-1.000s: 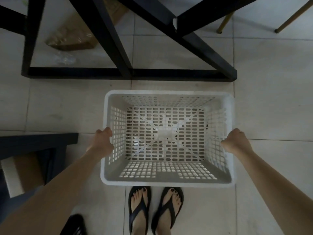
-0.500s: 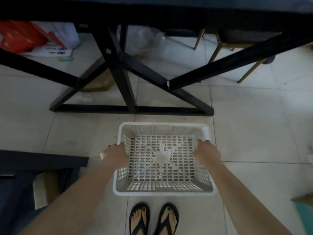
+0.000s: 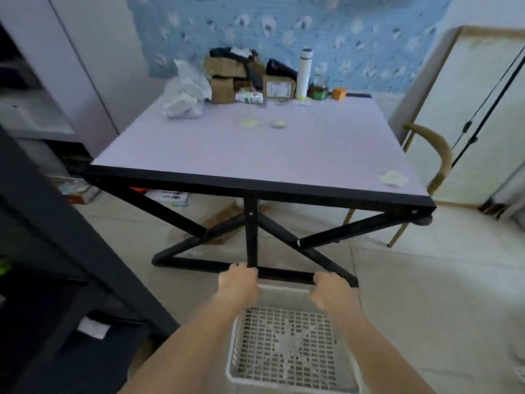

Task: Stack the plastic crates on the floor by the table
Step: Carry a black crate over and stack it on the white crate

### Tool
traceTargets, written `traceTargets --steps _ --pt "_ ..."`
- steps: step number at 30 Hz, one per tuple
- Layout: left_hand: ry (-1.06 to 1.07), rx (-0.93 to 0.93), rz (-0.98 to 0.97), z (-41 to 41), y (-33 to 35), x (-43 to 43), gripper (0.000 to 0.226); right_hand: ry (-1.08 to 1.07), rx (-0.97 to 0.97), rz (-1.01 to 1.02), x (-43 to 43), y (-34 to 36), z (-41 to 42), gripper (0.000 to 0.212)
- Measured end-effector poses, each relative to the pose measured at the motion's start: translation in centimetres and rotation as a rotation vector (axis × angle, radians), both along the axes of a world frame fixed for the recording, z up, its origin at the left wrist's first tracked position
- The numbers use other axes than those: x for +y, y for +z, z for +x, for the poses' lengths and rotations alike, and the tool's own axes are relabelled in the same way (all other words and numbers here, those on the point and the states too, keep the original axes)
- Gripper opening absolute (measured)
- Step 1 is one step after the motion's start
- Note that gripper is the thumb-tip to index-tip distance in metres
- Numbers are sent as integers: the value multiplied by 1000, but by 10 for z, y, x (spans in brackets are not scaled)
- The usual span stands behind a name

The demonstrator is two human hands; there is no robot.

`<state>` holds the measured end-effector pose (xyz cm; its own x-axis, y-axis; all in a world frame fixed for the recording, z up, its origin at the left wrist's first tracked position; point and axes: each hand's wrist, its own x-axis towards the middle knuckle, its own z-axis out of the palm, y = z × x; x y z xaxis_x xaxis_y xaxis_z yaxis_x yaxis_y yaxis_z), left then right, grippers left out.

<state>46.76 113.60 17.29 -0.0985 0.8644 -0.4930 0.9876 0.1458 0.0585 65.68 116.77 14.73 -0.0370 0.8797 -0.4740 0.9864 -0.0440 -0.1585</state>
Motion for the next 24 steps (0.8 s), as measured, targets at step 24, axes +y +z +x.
traceTargets --steps 24 --pt "608 95 79 -128 162 -497 42 657 57 91 -359 131 -185 16"
